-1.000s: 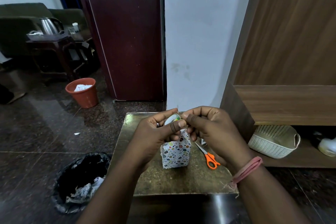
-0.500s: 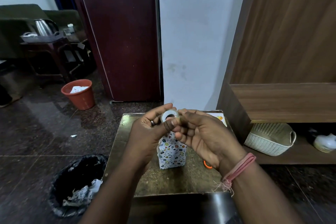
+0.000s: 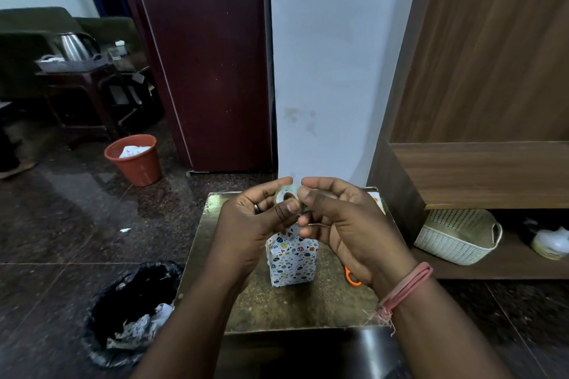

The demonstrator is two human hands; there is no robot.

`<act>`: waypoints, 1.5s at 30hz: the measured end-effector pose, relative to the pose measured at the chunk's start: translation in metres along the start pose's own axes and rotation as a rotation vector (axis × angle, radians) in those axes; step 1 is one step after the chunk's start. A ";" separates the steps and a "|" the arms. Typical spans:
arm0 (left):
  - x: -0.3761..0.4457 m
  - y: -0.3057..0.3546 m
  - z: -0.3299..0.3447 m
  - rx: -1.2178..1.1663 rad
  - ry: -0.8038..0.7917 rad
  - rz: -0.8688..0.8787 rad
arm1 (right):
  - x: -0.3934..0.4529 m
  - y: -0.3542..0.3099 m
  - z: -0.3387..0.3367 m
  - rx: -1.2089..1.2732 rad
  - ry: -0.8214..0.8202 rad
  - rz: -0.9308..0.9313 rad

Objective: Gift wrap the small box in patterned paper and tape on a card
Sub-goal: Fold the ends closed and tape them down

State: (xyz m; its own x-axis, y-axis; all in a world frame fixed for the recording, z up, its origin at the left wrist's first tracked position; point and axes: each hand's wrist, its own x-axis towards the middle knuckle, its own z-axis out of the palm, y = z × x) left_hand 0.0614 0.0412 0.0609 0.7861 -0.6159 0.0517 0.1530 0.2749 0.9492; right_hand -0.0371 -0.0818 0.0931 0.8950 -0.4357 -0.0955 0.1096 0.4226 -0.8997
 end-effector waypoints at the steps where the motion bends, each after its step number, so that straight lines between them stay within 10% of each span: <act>1: 0.000 0.000 0.000 0.012 0.002 0.011 | 0.001 0.001 0.000 0.022 0.016 0.017; 11: 0.000 0.001 0.003 0.106 0.032 0.119 | 0.008 -0.001 -0.028 0.242 0.020 0.221; 17: 0.001 0.002 -0.001 0.062 0.052 0.098 | 0.022 0.018 -0.102 -0.849 0.527 0.077; 22: -0.006 0.000 0.006 0.022 -0.077 -0.009 | 0.019 0.040 -0.132 -1.405 0.501 0.205; 40: -0.009 0.002 0.004 -0.030 -0.111 -0.052 | 0.006 0.038 -0.110 -1.496 0.446 0.339; 45: -0.010 0.006 0.002 -0.035 -0.110 -0.056 | 0.015 0.026 -0.100 -1.318 0.538 0.020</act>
State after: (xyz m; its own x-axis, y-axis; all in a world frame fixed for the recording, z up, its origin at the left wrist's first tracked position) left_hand 0.0535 0.0473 0.0664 0.7055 -0.7079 0.0348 0.2167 0.2622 0.9404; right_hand -0.0643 -0.1569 0.0252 0.5881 -0.8088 0.0081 -0.6441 -0.4743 -0.6001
